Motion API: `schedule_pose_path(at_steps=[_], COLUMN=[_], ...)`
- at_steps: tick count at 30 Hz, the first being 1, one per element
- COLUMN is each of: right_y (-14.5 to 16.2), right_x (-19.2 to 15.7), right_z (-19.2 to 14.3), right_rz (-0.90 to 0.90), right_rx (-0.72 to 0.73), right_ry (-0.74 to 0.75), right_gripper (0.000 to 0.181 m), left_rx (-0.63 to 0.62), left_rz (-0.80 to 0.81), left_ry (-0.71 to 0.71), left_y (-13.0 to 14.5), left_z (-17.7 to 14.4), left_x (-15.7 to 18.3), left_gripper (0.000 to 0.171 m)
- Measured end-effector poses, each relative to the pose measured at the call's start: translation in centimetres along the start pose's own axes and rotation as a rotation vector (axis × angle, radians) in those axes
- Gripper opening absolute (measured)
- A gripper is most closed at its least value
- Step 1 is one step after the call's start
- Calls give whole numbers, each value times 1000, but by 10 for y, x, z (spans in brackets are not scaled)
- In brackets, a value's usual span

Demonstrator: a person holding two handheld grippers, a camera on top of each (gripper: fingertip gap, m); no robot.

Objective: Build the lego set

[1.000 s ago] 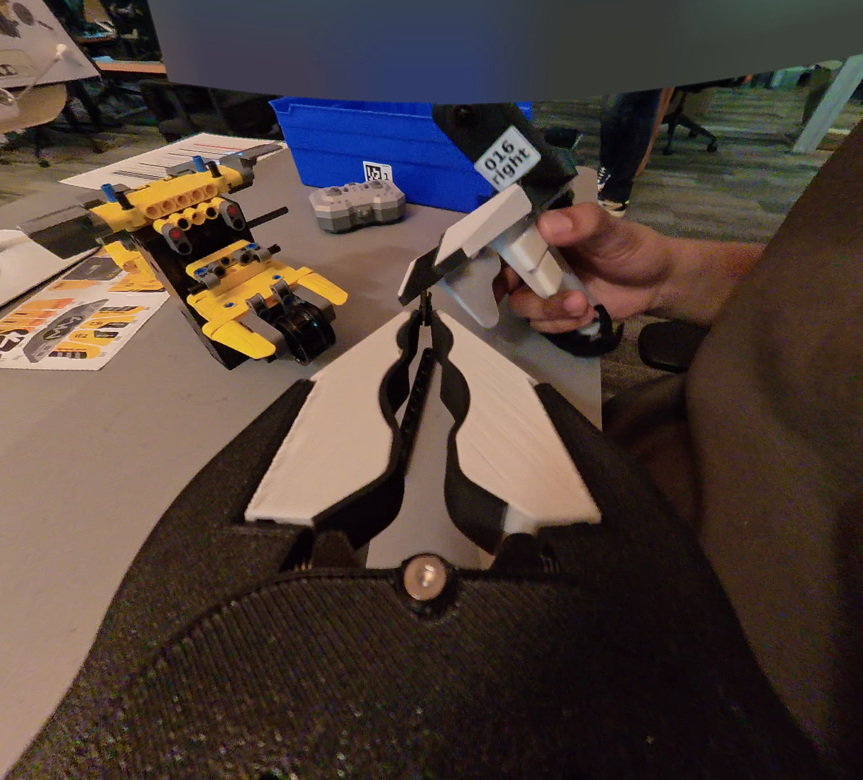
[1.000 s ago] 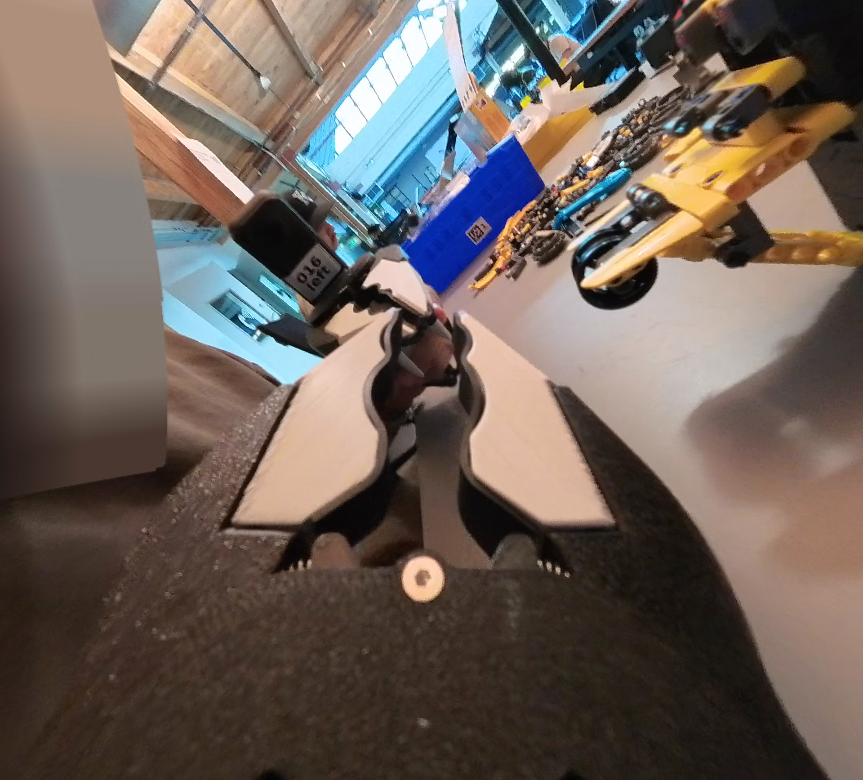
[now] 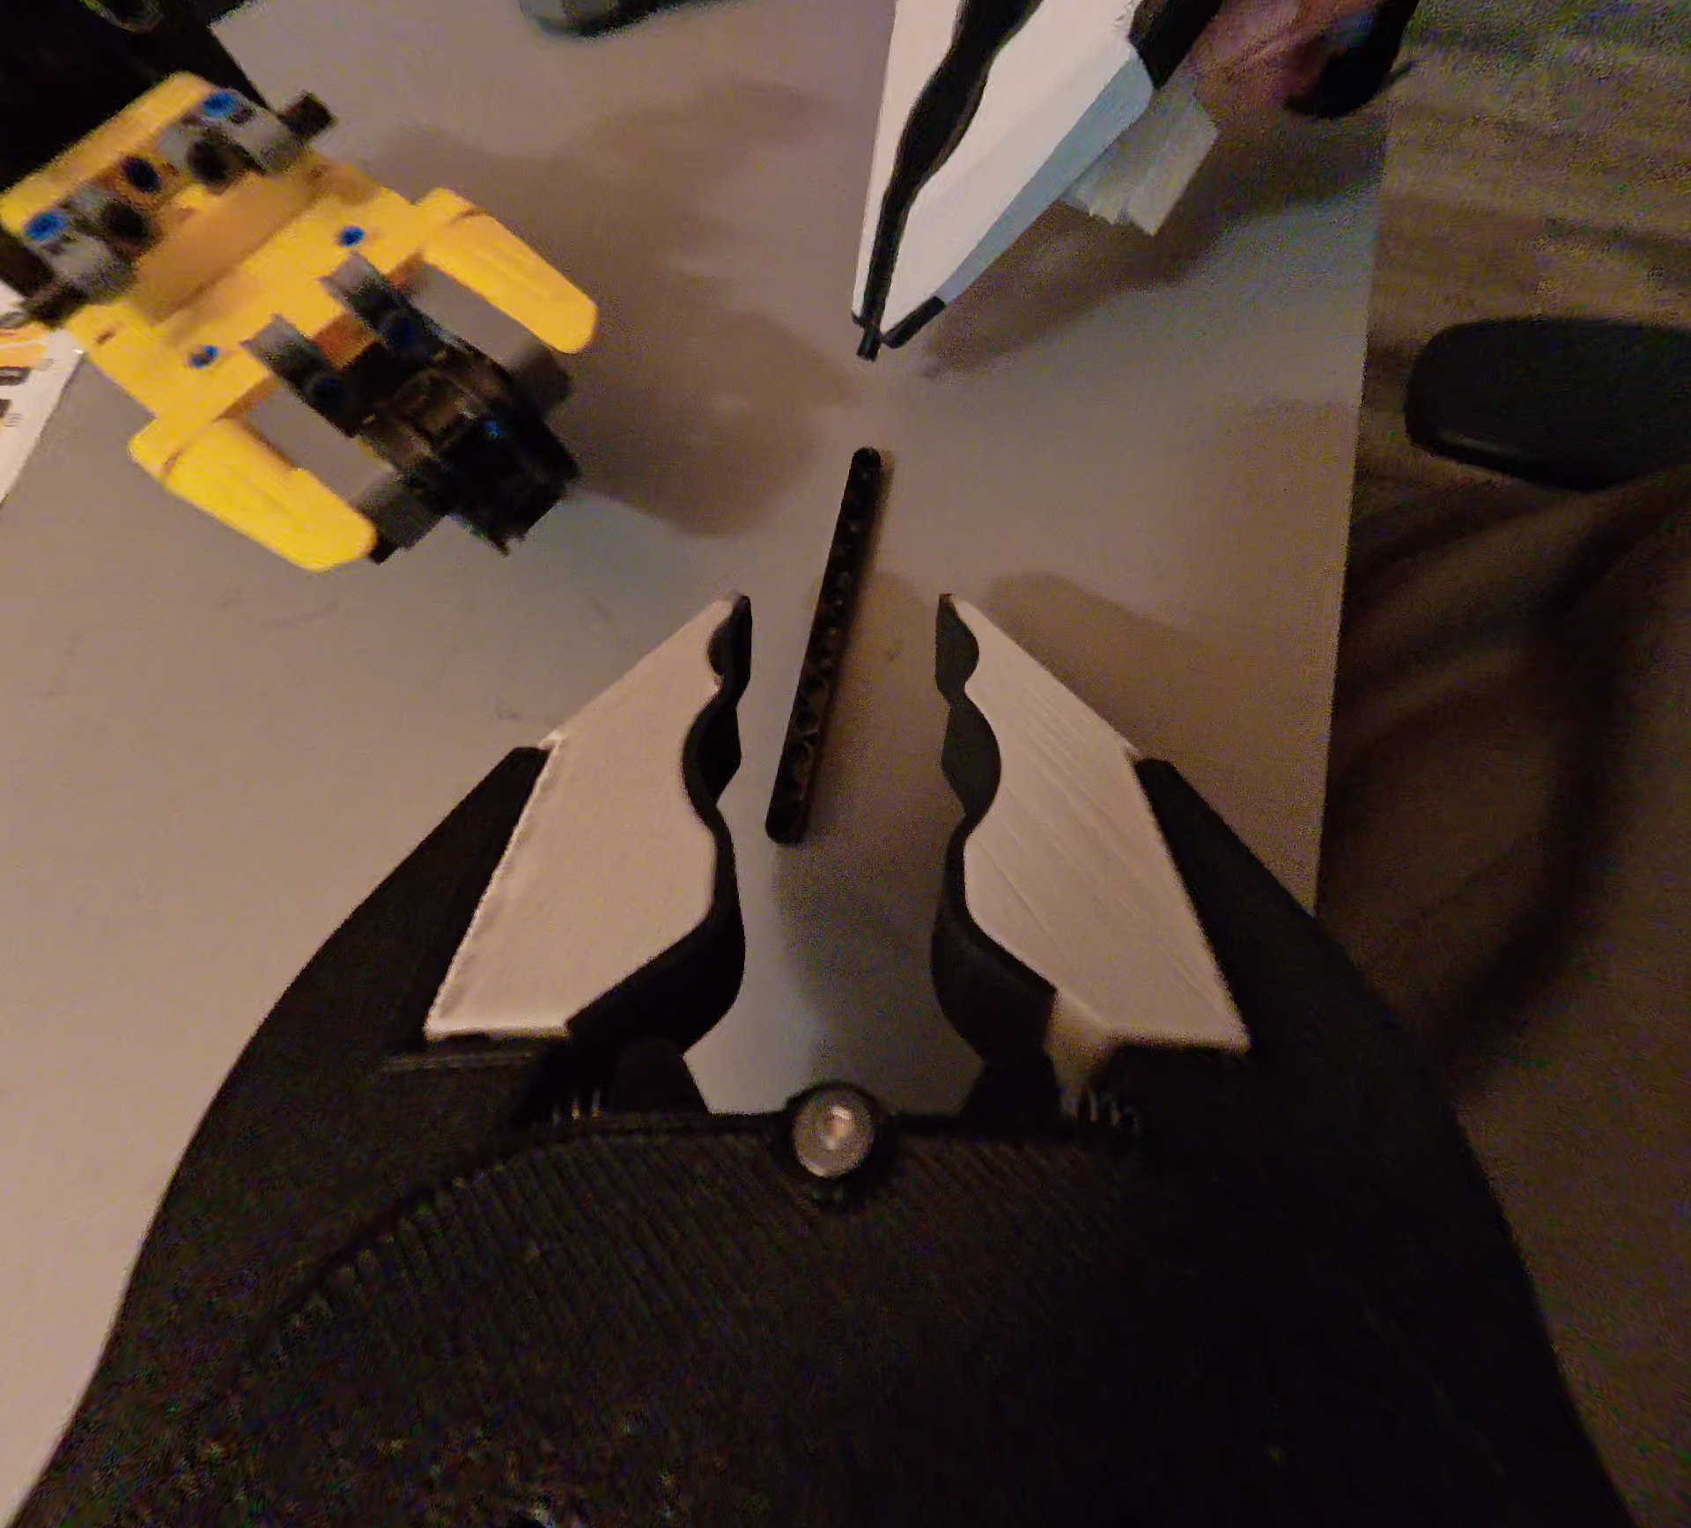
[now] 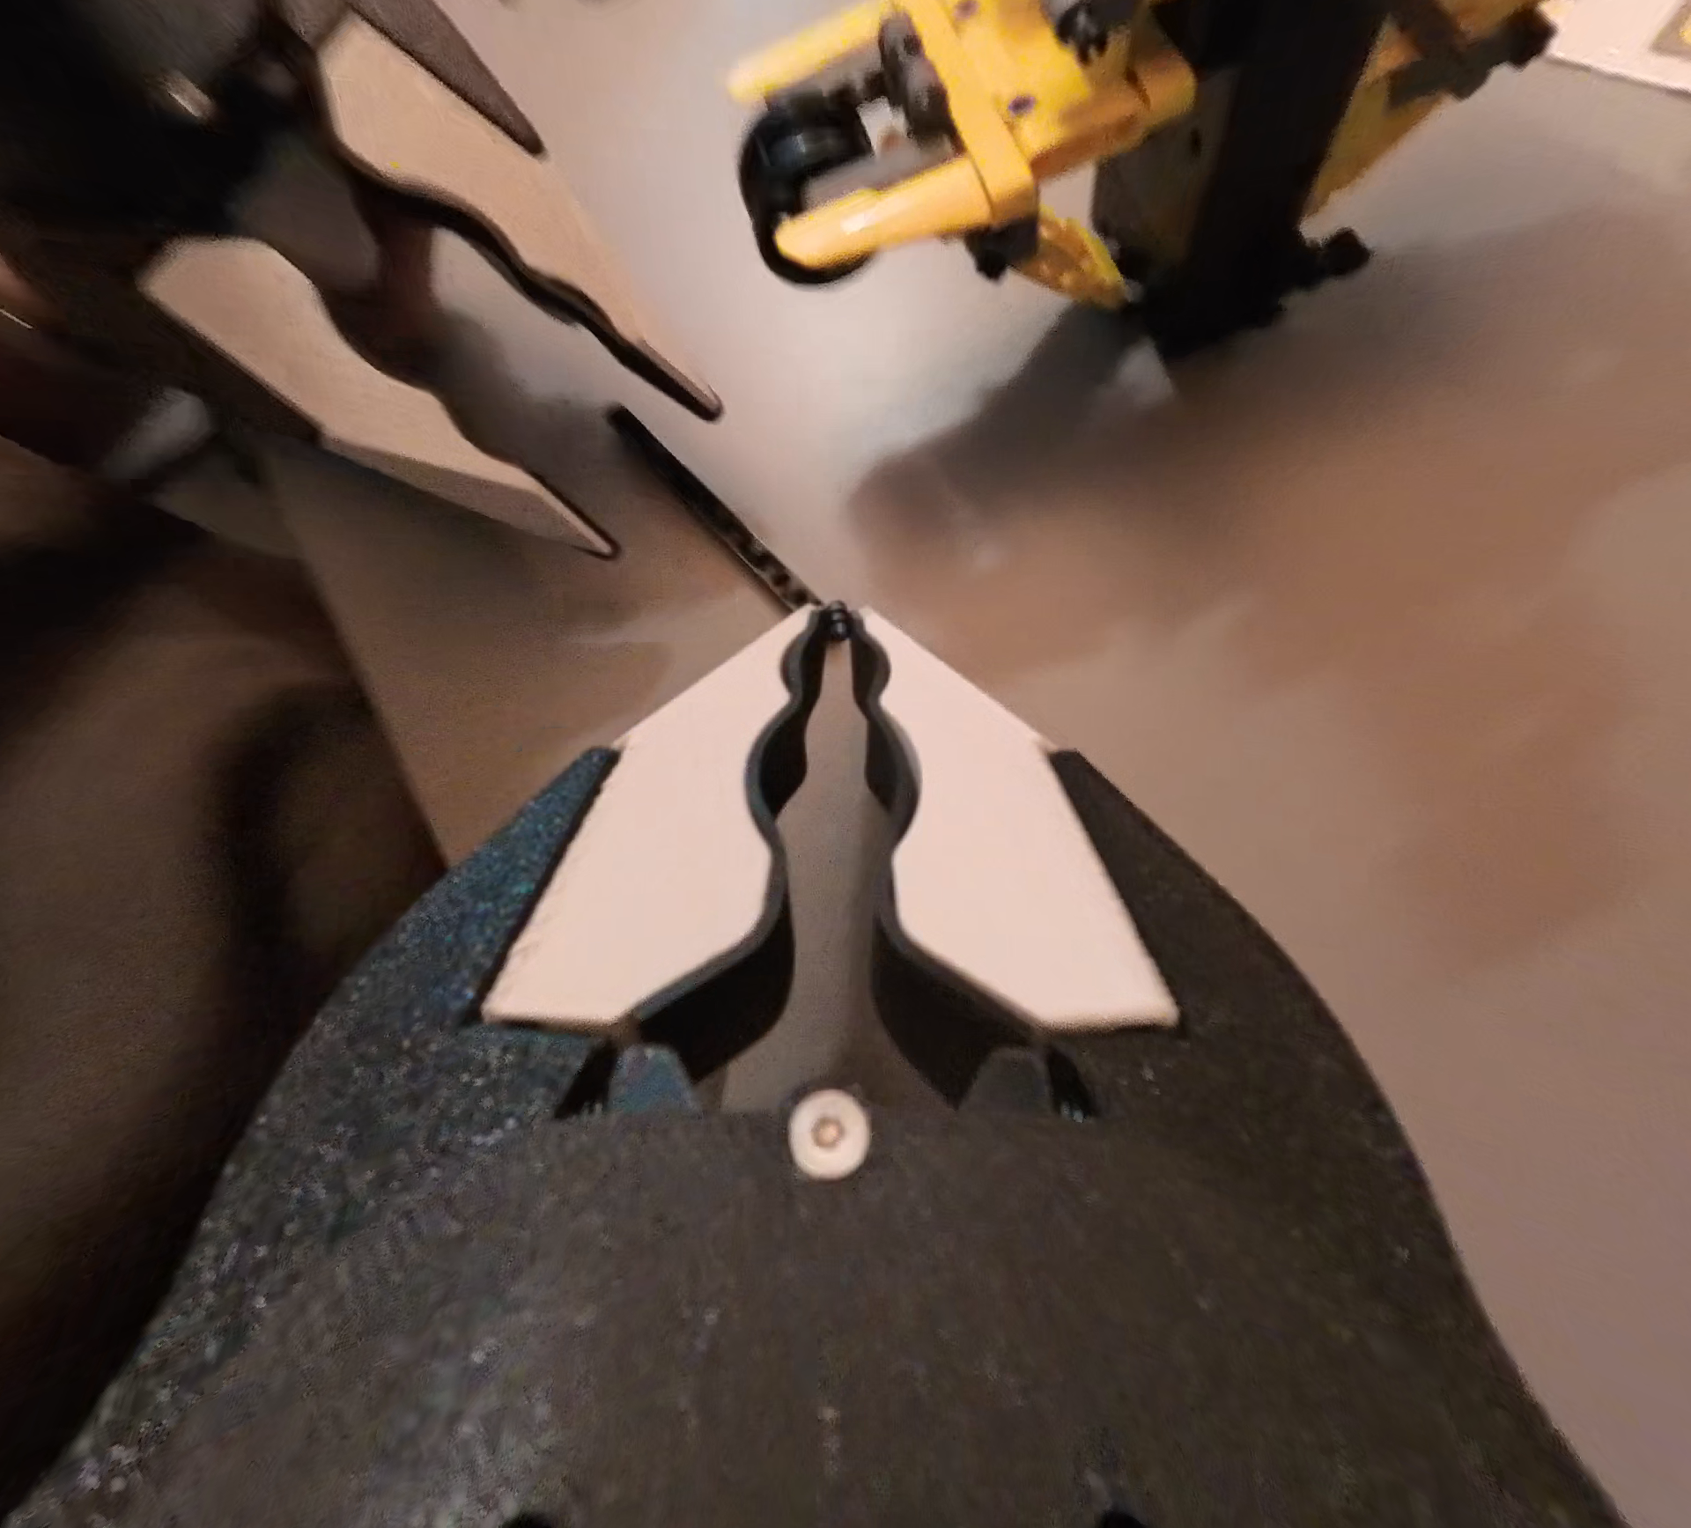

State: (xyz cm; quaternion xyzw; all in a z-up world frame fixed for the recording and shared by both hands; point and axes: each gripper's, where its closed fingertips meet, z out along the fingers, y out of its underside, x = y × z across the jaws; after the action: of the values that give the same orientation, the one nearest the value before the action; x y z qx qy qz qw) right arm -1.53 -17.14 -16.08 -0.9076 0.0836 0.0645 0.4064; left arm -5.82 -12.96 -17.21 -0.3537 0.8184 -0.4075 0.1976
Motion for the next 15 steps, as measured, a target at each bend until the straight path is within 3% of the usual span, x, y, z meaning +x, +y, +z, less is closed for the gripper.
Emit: schedule_pose_path(at_steps=[4,12,15], right_y=[7,10,11], right_x=[1,-8,-10], right_z=[7,16,19], right_rz=[-88,-28,13], right_rx=[-113,-192,-211], right_ry=[47,-76,-118], right_gripper=[4,4,4], left_rx=[-44,-128,-123], left_rz=[45,-32,-79], left_ry=[0,106,156], left_y=[-2,5,4], left_z=[15,28,27], left_x=[2,4,6], left_gripper=[31,24,8])
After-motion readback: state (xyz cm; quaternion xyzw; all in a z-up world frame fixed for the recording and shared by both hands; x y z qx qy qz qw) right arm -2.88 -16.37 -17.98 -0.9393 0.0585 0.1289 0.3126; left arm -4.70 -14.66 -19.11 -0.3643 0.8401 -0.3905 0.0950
